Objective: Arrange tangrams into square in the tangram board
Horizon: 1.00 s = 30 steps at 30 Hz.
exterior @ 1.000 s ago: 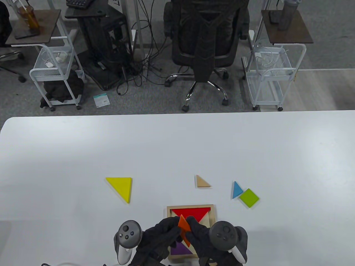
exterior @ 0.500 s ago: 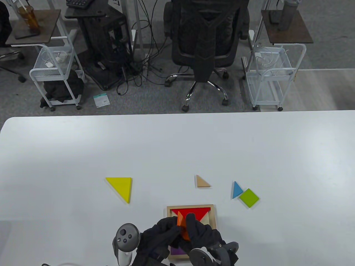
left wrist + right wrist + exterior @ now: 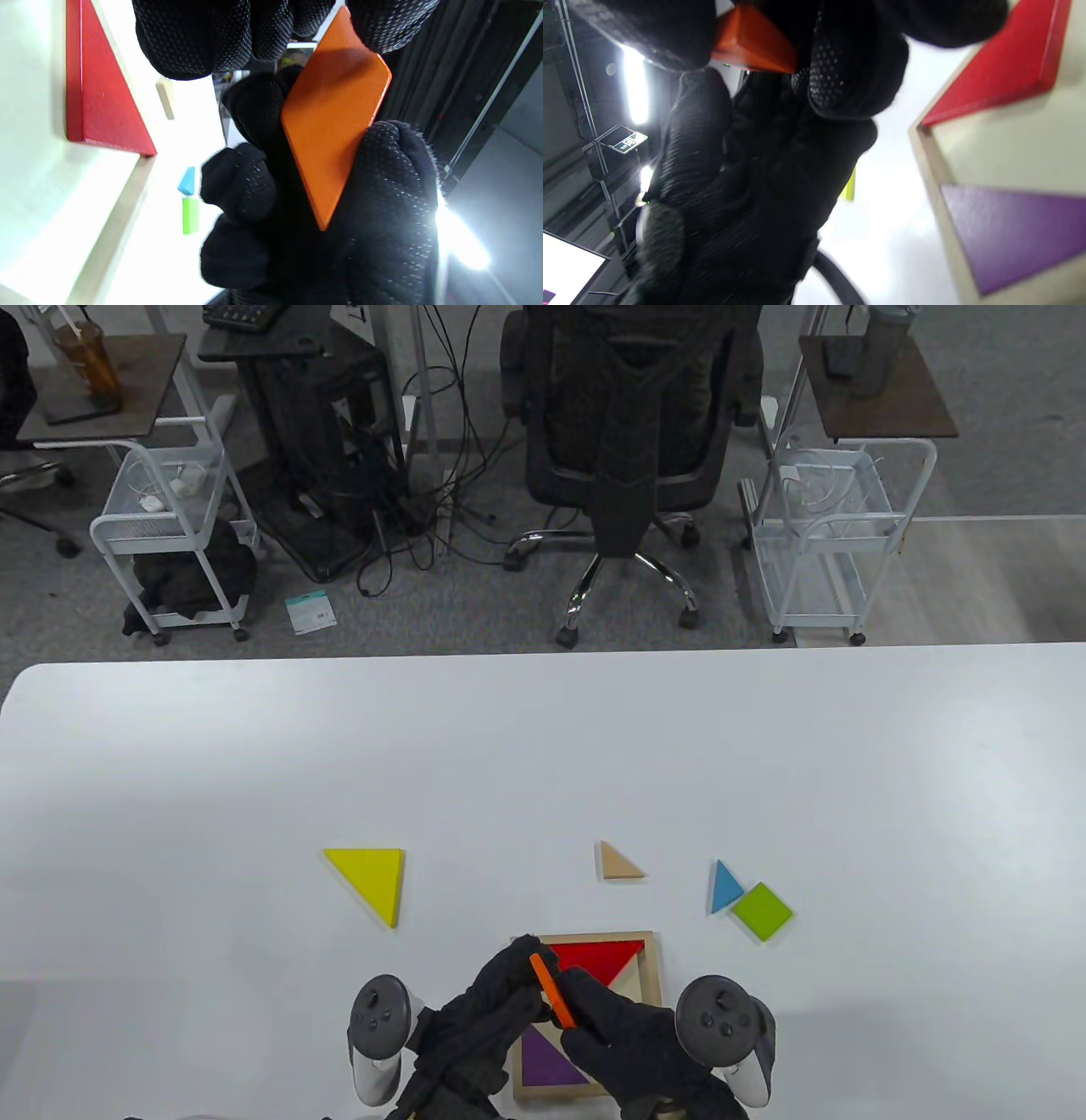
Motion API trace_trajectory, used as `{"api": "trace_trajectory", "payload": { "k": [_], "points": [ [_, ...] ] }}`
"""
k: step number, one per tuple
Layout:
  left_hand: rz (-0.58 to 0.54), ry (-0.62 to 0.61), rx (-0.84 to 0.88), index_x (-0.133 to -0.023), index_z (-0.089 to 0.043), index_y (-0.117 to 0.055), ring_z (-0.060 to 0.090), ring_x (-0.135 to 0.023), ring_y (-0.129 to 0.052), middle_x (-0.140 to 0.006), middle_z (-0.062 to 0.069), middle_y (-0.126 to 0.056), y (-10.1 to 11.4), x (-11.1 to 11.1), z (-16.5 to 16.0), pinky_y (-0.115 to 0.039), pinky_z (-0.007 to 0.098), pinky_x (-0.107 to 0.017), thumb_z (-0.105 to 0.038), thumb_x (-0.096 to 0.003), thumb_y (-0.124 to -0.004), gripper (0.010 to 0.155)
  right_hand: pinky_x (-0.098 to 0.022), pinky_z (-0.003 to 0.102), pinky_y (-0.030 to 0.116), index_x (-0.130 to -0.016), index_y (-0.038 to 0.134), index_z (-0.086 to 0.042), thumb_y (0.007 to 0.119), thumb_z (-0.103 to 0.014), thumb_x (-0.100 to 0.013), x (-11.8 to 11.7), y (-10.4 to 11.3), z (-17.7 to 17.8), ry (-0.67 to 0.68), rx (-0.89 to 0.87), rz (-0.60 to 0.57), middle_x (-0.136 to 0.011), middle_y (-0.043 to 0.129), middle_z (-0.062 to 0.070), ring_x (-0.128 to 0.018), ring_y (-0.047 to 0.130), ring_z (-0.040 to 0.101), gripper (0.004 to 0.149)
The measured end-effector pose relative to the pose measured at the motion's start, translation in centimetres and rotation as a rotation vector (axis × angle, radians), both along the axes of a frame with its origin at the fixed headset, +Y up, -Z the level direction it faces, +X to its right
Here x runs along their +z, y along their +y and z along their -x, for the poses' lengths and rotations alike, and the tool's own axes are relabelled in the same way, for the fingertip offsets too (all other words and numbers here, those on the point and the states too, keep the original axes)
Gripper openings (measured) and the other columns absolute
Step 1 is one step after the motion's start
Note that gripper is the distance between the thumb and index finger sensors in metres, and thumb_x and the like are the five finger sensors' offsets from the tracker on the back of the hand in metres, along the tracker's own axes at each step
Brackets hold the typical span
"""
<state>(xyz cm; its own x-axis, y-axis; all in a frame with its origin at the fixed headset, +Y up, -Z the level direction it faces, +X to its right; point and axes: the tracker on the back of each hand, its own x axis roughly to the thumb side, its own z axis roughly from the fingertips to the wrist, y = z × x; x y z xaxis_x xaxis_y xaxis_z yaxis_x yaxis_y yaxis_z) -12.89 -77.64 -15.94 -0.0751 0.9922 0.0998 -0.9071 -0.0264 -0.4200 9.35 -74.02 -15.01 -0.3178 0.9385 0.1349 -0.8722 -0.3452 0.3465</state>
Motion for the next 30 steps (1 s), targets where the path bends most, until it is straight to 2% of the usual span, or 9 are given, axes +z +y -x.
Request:
{"api": "trace_trajectory", "payload": {
  "k": [3, 10, 12, 14, 18, 21, 24, 27, 30],
  "points": [
    [0.009, 0.056, -0.011, -0.104, -0.014, -0.061, 0.036, -0.082, -0.089, -0.100, 0.013, -0.074, -0.1, -0.2, 0.5, -0.084, 0.044, -0.059, -0.039, -0.0575, -0.072, 0.054, -0.020, 0.028, 0.081, -0.094, 0.061, -0.004, 0.071, -0.043, -0.041, 0.0, -0.2, 0.4, 0.031, 0.007, 0.008, -0.082, 0.083, 0.020, -0.046, 0.095, 0.026, 0.066],
    [-0.108, 0.166, -0.079, -0.094, -0.015, -0.074, 0.032, -0.062, -0.096, -0.082, 0.009, -0.089, 1.4, -0.3, 1.6, -0.090, 0.031, -0.041, -0.033, -0.0539, -0.080, 0.044, -0.019, 0.027, 0.082, -0.086, 0.077, -0.017, 0.070, -0.041, -0.043, 0.0, 0.9, 1.0, -0.028, 0.163, -0.064, -0.075, 0.093, 0.013, -0.041, 0.099, 0.023, 0.049],
    [-0.122, 0.189, -0.103, -0.095, -0.013, -0.072, 0.032, -0.061, -0.095, -0.082, 0.010, -0.088, 1.7, -0.1, 1.6, -0.090, 0.030, -0.041, -0.032, -0.0546, -0.079, 0.045, -0.018, 0.026, 0.082, -0.084, 0.078, -0.018, 0.072, -0.045, -0.043, -0.1, 1.2, 1.3, -0.043, 0.198, -0.065, -0.073, 0.094, 0.011, -0.039, 0.099, 0.021, 0.050],
    [-0.162, 0.302, -0.138, -0.094, -0.012, -0.073, 0.030, -0.057, -0.097, -0.079, 0.011, -0.089, 2.2, 0.4, 1.7, -0.091, 0.029, -0.039, -0.031, -0.0534, -0.080, 0.045, -0.018, 0.025, 0.082, -0.084, 0.079, -0.015, 0.076, -0.046, -0.042, -0.5, 1.4, 1.6, -0.080, 0.212, -0.023, -0.070, 0.095, 0.010, -0.037, 0.099, 0.020, 0.053],
    [-0.226, 0.323, -0.221, -0.095, -0.012, -0.071, 0.031, -0.059, -0.096, -0.081, 0.010, -0.087, 2.8, 0.6, 2.0, -0.091, 0.030, -0.041, -0.031, -0.0537, -0.079, 0.046, -0.019, 0.024, 0.082, -0.081, 0.081, -0.018, 0.075, -0.045, -0.044, -1.9, 1.4, 2.1, -0.063, 0.252, 0.055, -0.069, 0.095, 0.006, -0.038, 0.097, 0.018, 0.047],
    [-0.221, 0.316, -0.306, -0.103, -0.008, -0.065, 0.046, -0.077, -0.087, -0.097, 0.021, -0.076, 3.2, 0.2, 3.0, -0.083, 0.048, -0.054, -0.036, -0.0582, -0.068, 0.053, -0.018, 0.025, 0.081, -0.080, 0.083, -0.016, 0.074, -0.044, -0.044, -3.4, 1.4, 2.2, -0.085, 0.368, 0.116, -0.067, 0.096, 0.008, -0.036, 0.097, 0.020, 0.046],
    [-0.358, 0.312, -0.598, -0.111, -0.008, -0.049, 0.055, -0.099, -0.058, -0.112, 0.025, -0.051, 4.2, -0.4, 4.6, -0.060, 0.068, -0.067, -0.042, -0.0597, -0.064, 0.063, -0.018, 0.024, 0.081, -0.079, 0.083, -0.016, 0.073, -0.044, -0.044, -5.6, 0.9, 2.4, -0.104, 0.677, 0.167, -0.065, 0.096, 0.008, -0.035, 0.097, 0.019, 0.046],
    [-0.417, 0.335, -0.959, -0.114, -0.010, -0.036, 0.056, -0.104, -0.036, -0.118, 0.025, -0.034, 4.3, -0.6, 5.1, -0.038, 0.074, -0.069, -0.048, -0.0603, -0.059, 0.070, -0.015, 0.025, 0.080, -0.077, 0.085, -0.013, 0.072, -0.042, -0.043, -7.0, -0.7, 3.7, -0.063, 0.877, 0.279, -0.060, 0.098, 0.009, -0.031, 0.096, 0.019, 0.046],
    [-0.367, 0.311, -1.177, -0.115, -0.012, -0.028, 0.057, -0.105, -0.025, -0.119, 0.025, -0.023, 3.6, -0.9, 4.8, -0.028, 0.075, -0.068, -0.050, -0.0604, -0.057, 0.072, -0.013, 0.025, 0.080, -0.076, 0.086, -0.012, 0.072, -0.041, -0.043, -7.7, -1.9, 5.2, -0.020, 0.951, 0.360, -0.056, 0.098, 0.010, -0.027, 0.096, 0.019, 0.046]
  ]
}}
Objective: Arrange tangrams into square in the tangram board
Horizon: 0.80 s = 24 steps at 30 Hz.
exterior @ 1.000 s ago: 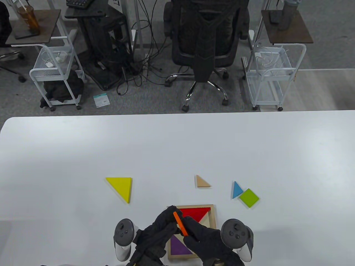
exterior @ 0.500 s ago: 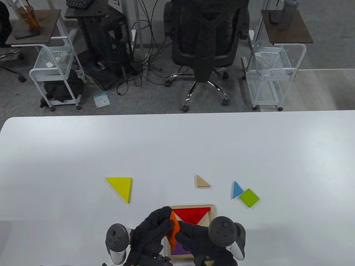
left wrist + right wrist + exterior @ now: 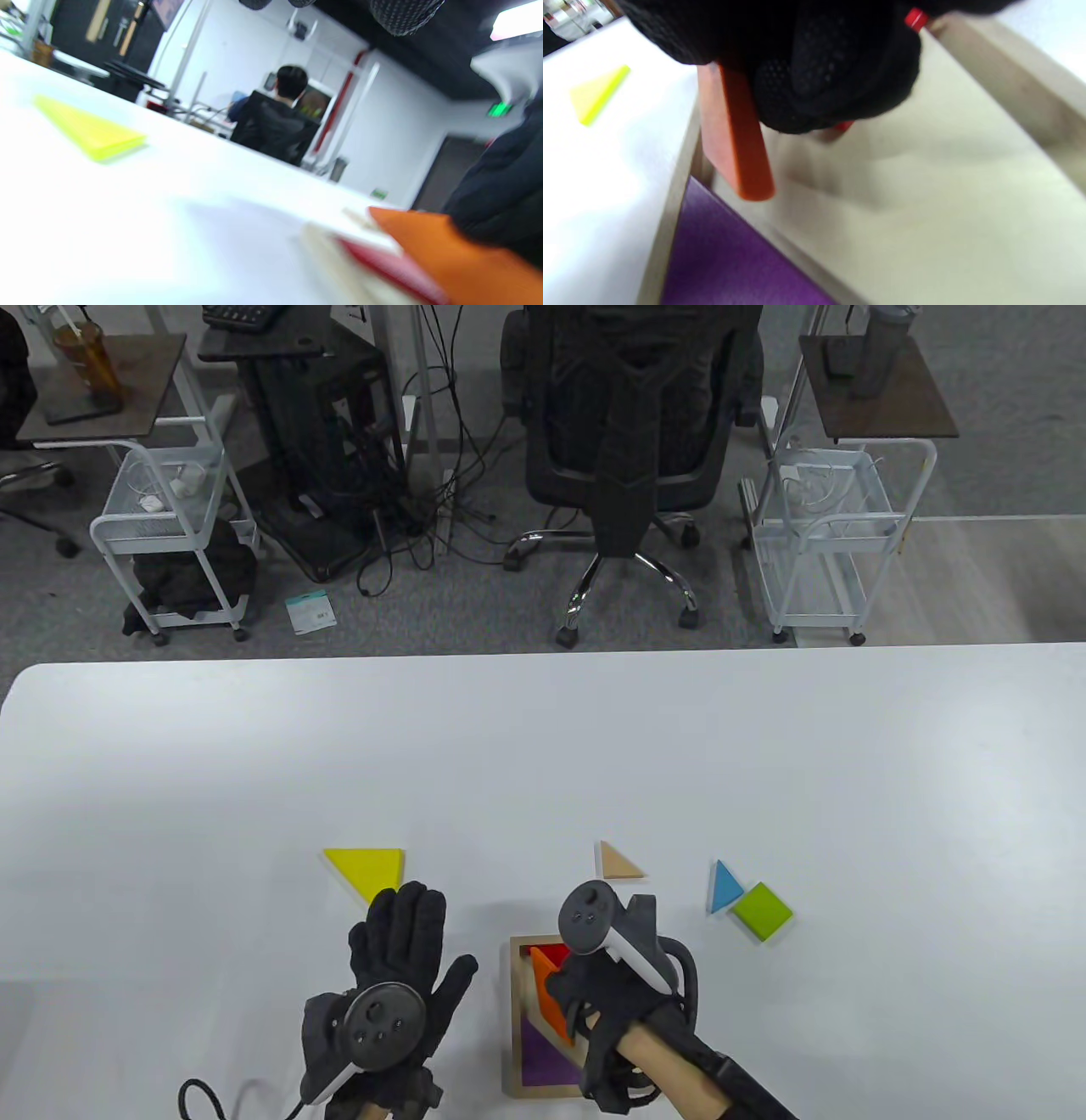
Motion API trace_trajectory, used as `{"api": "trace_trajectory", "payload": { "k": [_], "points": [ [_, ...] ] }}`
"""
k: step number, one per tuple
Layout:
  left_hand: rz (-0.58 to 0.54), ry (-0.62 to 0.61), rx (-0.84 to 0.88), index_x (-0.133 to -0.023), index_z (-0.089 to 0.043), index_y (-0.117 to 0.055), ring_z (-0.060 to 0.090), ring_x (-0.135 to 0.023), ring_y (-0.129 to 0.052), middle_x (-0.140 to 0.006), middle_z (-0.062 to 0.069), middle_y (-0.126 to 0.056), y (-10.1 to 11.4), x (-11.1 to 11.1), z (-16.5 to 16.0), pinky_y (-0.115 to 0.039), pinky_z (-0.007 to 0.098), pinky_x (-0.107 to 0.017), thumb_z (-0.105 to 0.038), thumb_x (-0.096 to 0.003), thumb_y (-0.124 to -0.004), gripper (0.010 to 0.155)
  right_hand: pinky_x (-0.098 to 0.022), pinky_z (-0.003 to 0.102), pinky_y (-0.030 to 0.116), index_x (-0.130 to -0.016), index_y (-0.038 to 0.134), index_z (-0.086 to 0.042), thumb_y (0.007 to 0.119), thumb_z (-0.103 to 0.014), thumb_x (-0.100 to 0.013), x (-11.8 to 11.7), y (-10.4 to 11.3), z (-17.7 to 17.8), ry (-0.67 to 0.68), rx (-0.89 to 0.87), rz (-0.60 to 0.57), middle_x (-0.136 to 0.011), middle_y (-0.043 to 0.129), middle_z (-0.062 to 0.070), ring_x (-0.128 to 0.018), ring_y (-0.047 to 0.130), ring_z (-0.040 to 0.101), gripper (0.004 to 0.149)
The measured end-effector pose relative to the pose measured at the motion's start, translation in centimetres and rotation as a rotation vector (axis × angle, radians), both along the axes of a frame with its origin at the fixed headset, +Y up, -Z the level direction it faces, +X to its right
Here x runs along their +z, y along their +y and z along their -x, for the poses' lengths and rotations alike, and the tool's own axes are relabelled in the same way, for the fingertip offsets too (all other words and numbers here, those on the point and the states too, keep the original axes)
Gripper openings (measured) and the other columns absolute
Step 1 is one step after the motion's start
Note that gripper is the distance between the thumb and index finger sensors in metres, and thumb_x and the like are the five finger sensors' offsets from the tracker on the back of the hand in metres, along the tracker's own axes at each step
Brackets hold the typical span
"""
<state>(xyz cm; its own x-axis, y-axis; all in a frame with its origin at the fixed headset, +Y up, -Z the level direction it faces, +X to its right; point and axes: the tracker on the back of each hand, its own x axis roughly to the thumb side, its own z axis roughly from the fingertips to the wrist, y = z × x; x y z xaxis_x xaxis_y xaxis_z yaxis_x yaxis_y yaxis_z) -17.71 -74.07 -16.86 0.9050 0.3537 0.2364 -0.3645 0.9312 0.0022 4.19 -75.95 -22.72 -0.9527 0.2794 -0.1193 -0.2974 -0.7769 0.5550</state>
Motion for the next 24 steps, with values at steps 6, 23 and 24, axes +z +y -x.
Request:
{"api": "trace_trajectory", "payload": {
  "k": [6, 23, 24],
  "points": [
    [0.031, 0.038, -0.089, -0.115, -0.013, -0.029, 0.057, -0.104, -0.019, -0.118, 0.024, -0.017, -0.9, -0.6, 0.5, -0.023, 0.075, -0.068, -0.050, -0.0602, -0.057, 0.072, -0.010, 0.024, 0.079, -0.072, 0.087, -0.009, 0.071, -0.041, -0.043, -0.5, -0.2, 2.0, 0.009, 0.135, 0.014, -0.051, 0.100, 0.009, -0.023, 0.096, 0.019, 0.046],
    [0.066, 0.051, -0.090, -0.115, -0.013, -0.027, 0.056, -0.104, -0.018, -0.118, 0.024, -0.016, -1.0, -0.6, 0.6, -0.023, 0.075, -0.068, -0.050, -0.0601, -0.057, 0.073, 0.001, 0.023, 0.080, -0.057, 0.094, -0.011, 0.075, -0.046, -0.040, 1.5, -0.3, 5.7, 0.072, 0.561, -0.302, -0.027, 0.106, -0.001, -0.002, 0.098, 0.012, 0.044],
    [0.069, 0.050, -0.092, -0.115, -0.012, -0.028, 0.056, -0.104, -0.018, -0.118, 0.024, -0.016, -1.0, -0.6, 0.6, -0.023, 0.075, -0.068, -0.050, -0.0601, -0.057, 0.073, 0.002, 0.022, 0.080, -0.055, 0.095, -0.011, 0.076, -0.047, -0.039, 1.6, -0.5, 5.9, 0.085, 0.584, -0.320, -0.025, 0.107, -0.001, -0.001, 0.098, 0.012, 0.044]
  ]
}}
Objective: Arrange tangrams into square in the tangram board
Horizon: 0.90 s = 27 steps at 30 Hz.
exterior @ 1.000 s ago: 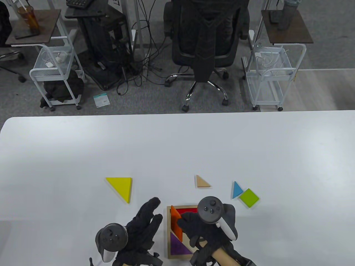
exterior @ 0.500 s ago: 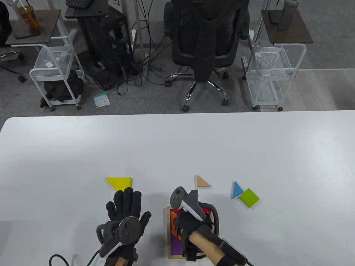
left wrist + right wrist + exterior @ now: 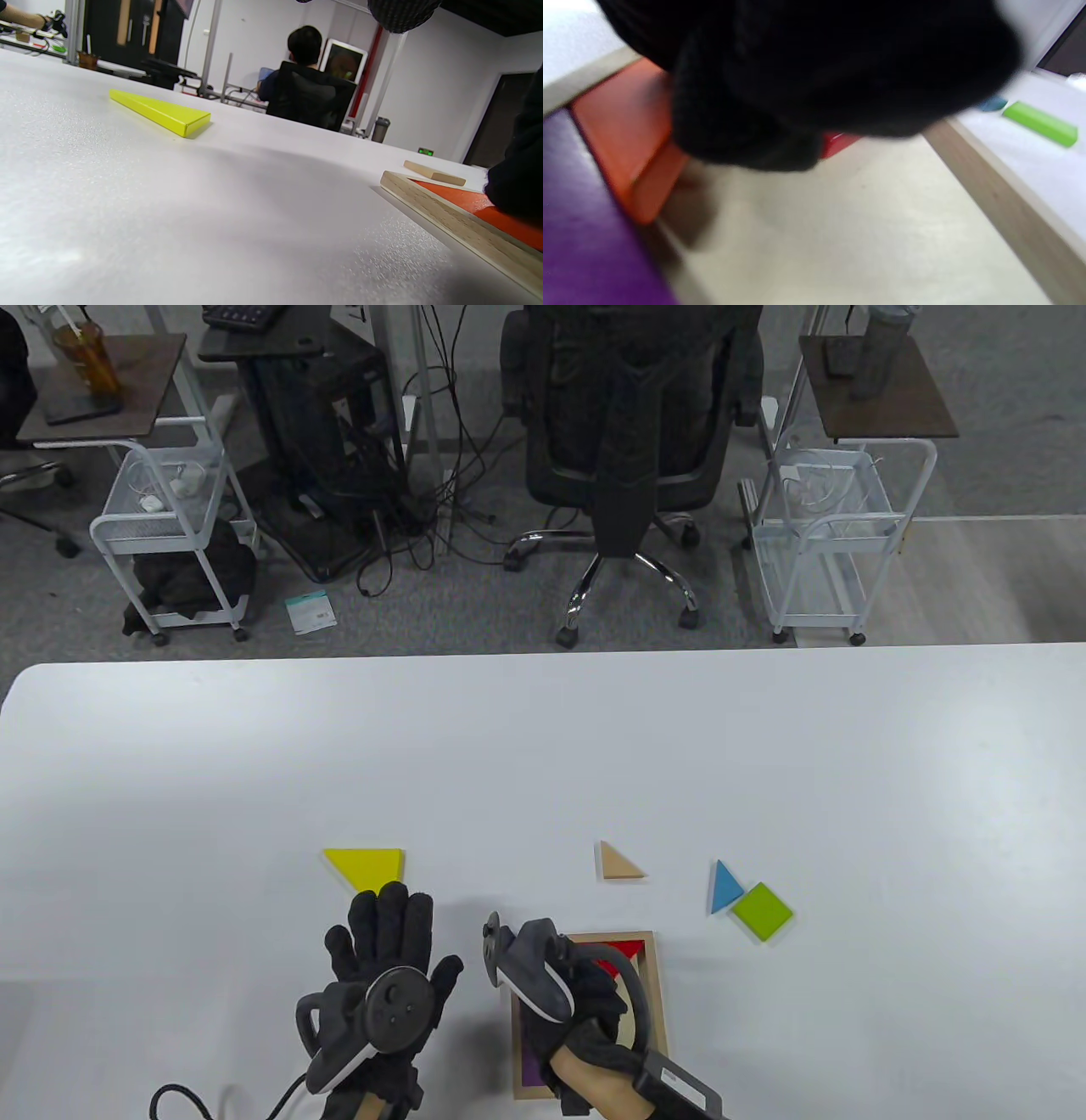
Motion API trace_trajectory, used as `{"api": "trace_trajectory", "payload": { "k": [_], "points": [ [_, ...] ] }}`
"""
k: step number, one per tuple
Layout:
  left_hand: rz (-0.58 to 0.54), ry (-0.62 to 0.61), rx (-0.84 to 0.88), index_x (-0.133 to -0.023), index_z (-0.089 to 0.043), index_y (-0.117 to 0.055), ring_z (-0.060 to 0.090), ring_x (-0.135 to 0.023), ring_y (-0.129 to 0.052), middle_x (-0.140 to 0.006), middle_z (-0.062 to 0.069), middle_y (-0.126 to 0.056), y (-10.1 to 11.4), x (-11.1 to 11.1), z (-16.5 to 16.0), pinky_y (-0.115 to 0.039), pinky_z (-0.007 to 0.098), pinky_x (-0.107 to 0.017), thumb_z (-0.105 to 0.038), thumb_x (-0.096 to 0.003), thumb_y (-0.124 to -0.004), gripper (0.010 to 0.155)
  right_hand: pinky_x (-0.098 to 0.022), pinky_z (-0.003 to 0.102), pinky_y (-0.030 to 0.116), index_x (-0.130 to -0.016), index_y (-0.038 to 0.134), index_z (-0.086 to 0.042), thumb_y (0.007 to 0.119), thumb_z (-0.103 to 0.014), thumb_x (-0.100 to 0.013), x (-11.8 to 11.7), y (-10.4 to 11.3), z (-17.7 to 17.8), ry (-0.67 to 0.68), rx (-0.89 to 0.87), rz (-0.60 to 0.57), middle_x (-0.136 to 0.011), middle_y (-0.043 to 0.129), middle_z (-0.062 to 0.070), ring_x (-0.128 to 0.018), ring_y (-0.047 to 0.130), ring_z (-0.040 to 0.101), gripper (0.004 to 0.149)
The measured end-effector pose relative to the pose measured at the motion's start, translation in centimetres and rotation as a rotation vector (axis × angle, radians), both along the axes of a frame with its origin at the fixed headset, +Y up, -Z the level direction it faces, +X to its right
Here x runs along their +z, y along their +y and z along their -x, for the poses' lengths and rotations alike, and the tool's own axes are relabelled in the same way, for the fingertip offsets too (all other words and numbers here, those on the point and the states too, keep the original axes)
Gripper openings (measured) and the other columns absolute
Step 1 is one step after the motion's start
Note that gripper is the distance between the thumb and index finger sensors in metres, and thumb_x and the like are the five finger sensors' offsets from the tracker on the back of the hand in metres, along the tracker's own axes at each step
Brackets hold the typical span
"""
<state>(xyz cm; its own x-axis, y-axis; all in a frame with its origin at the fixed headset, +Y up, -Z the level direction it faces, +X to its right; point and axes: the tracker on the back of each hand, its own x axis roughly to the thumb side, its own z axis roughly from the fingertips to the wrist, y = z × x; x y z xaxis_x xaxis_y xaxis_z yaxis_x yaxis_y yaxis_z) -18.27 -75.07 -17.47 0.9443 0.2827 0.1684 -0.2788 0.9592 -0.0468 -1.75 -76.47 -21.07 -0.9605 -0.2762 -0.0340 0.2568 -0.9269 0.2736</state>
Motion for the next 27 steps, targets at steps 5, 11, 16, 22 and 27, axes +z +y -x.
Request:
{"api": "trace_trajectory", "payload": {
  "k": [5, 11, 16, 22, 27],
  "points": [
    [0.008, -0.002, -0.015, -0.115, -0.013, -0.027, 0.056, -0.104, -0.018, -0.118, 0.024, -0.016, -0.1, 0.0, -0.1, -0.022, 0.075, -0.068, -0.050, -0.0602, -0.057, 0.073, 0.002, 0.023, 0.080, -0.053, 0.097, -0.014, 0.077, -0.051, -0.036, 0.7, 0.1, 0.3, 0.034, 0.074, -0.082, -0.024, 0.107, -0.001, -0.001, 0.098, 0.013, 0.045],
    [0.017, 0.018, -0.019, -0.115, -0.012, -0.026, 0.056, -0.104, -0.016, -0.118, 0.024, -0.014, -0.1, 0.0, 0.3, -0.021, 0.075, -0.068, -0.051, -0.0602, -0.056, 0.073, -0.045, 0.039, 0.081, -0.096, 0.066, -0.025, 0.061, -0.062, -0.035, 1.3, 4.1, -4.3, 0.007, -0.052, -0.338, -0.090, 0.083, 0.005, -0.069, 0.091, 0.029, 0.071],
    [0.041, 0.038, -0.051, -0.115, -0.013, -0.026, 0.056, -0.104, -0.015, -0.118, 0.024, -0.013, -0.6, -0.3, 0.5, -0.019, 0.075, -0.067, -0.050, -0.0602, -0.056, 0.073, -0.085, 0.054, 0.029, -0.103, 0.015, -0.049, 0.056, -0.066, -0.033, 1.2, 5.7, -11.7, -0.060, -0.107, -0.398, -0.114, -0.002, -0.008, -0.111, 0.003, 0.024, 0.083],
    [0.059, 0.046, -0.083, -0.115, -0.013, -0.025, 0.055, -0.103, -0.010, -0.118, 0.023, -0.011, -1.1, -0.5, 0.5, -0.015, 0.075, -0.066, -0.051, -0.0601, -0.056, 0.073, -0.086, 0.047, 0.002, -0.092, -0.005, -0.058, 0.057, -0.070, -0.030, 0.5, 3.4, -20.5, -0.264, -0.168, -0.310, -0.098, -0.030, -0.019, -0.097, -0.030, 0.010, 0.089],
    [0.054, 0.049, -0.103, -0.115, -0.013, -0.025, 0.055, -0.104, -0.010, -0.118, 0.023, -0.010, -1.1, -0.6, 0.5, -0.015, 0.075, -0.066, -0.051, -0.0600, -0.056, 0.073, -0.086, 0.044, -0.002, -0.088, -0.007, -0.063, 0.066, -0.068, -0.030, -0.4, 1.9, -24.2, -0.336, -0.257, -0.192, -0.096, -0.032, -0.022, -0.096, -0.033, 0.007, 0.093]
  ]
}}
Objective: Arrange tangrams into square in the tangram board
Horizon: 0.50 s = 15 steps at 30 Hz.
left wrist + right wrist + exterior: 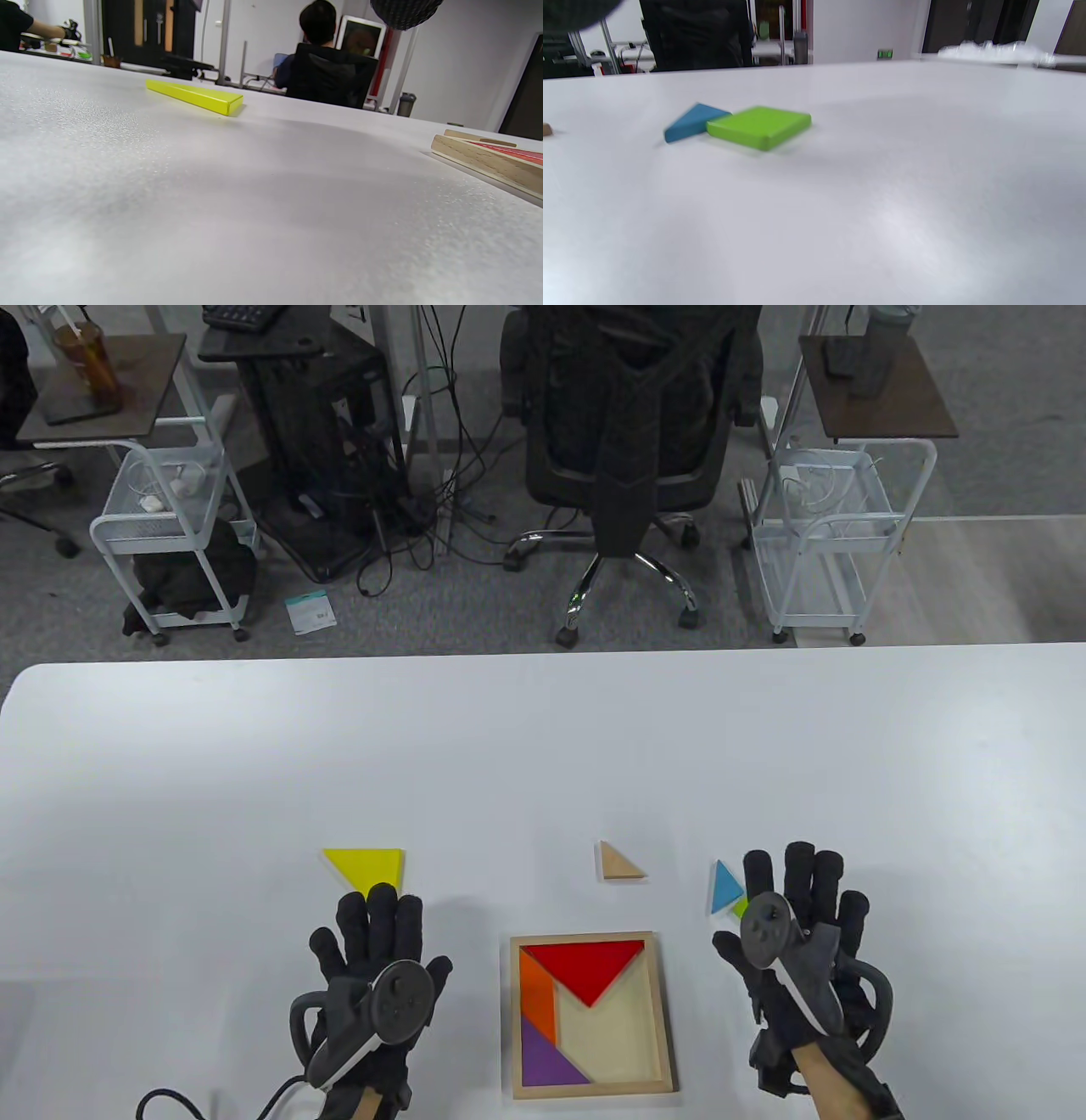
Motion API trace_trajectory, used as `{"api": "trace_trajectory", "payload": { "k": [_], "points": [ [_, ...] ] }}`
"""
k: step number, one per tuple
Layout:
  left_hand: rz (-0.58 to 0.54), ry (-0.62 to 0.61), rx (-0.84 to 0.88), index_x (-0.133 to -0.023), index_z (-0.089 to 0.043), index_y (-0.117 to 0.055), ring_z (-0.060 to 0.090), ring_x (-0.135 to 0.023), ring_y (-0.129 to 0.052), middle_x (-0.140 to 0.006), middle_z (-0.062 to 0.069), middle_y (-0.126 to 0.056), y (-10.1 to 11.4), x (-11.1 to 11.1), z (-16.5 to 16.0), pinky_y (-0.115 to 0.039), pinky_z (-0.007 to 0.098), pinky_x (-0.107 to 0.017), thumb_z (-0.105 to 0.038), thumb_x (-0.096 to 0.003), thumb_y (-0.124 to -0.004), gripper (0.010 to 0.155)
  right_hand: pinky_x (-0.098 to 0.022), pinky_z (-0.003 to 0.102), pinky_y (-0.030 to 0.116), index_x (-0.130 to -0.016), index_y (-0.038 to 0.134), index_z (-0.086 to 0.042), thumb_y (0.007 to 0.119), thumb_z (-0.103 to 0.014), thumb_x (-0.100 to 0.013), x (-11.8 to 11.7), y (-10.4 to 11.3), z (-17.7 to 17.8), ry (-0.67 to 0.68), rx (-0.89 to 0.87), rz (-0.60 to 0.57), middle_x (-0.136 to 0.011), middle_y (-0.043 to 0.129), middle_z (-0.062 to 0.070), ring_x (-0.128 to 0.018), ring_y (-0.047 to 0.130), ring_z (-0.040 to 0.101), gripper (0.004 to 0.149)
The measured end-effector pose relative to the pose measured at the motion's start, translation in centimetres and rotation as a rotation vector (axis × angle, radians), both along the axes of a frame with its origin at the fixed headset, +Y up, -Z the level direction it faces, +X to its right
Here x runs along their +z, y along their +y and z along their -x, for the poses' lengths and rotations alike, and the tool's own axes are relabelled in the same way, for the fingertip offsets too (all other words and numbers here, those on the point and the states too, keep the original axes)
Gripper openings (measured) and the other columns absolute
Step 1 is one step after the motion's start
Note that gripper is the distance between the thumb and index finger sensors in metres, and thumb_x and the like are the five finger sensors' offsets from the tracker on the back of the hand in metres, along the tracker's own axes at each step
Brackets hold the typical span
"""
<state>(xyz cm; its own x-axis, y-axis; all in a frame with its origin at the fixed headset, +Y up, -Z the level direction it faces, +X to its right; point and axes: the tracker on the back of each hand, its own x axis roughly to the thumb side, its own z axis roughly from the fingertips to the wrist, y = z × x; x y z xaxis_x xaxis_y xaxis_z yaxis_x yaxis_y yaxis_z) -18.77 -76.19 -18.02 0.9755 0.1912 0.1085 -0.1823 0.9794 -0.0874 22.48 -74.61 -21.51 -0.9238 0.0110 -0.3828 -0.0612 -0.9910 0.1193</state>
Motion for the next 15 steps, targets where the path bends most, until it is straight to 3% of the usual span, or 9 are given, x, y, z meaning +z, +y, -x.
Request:
{"api": "trace_trajectory", "payload": {
  "k": [3, 5, 8, 12, 15],
  "points": [
    [0.004, -0.001, -0.010, -0.115, -0.014, -0.025, 0.055, -0.103, -0.009, -0.118, 0.023, -0.010, -0.1, -0.1, 0.0, -0.014, 0.075, -0.066, -0.051, -0.0599, -0.056, 0.073, -0.089, 0.044, 0.004, -0.087, -0.006, -0.066, 0.074, -0.062, -0.032, -1.0, 0.0, -0.7, 0.026, -0.072, 0.044, -0.098, -0.030, -0.020, -0.100, -0.028, 0.011, 0.097],
    [0.010, -0.001, -0.019, -0.115, -0.014, -0.025, 0.055, -0.103, -0.009, -0.118, 0.023, -0.010, -0.1, -0.1, 0.0, -0.014, 0.075, -0.066, -0.051, -0.0599, -0.056, 0.073, -0.090, 0.044, 0.014, -0.086, -0.001, -0.069, 0.080, -0.056, -0.033, -2.2, 0.0, -0.7, 0.069, -0.129, 0.086, -0.102, -0.024, -0.017, -0.108, -0.015, 0.015, 0.098],
    [0.020, 0.002, -0.022, -0.115, -0.014, -0.025, 0.055, -0.103, -0.009, -0.118, 0.023, -0.010, -0.3, -0.2, 0.1, -0.014, 0.075, -0.066, -0.051, -0.0598, -0.056, 0.073, -0.090, 0.044, 0.024, -0.086, 0.011, -0.073, 0.086, -0.044, -0.037, -4.8, -0.4, -0.1, 0.148, -0.222, 0.221, -0.107, -0.015, -0.014, -0.113, 0.000, 0.019, 0.094],
    [0.027, 0.006, -0.020, -0.115, -0.014, -0.025, 0.056, -0.103, -0.009, -0.118, 0.023, -0.009, -0.3, -0.3, 0.3, -0.014, 0.075, -0.066, -0.051, -0.0599, -0.056, 0.073, -0.087, 0.042, 0.039, -0.088, 0.035, -0.070, 0.090, -0.036, -0.038, -7.4, -1.2, 1.1, 0.195, -0.154, 0.302, -0.114, 0.007, -0.008, -0.114, 0.026, 0.021, 0.082],
    [0.030, 0.006, -0.018, -0.115, -0.014, -0.025, 0.056, -0.103, -0.009, -0.118, 0.023, -0.009, -0.4, -0.3, 0.3, -0.014, 0.075, -0.066, -0.051, -0.0599, -0.056, 0.073, -0.086, 0.041, 0.041, -0.088, 0.043, -0.068, 0.090, -0.035, -0.038, -8.5, -1.9, 1.7, 0.214, -0.124, 0.359, -0.114, 0.014, -0.006, -0.111, 0.032, 0.022, 0.076]
  ]
}}
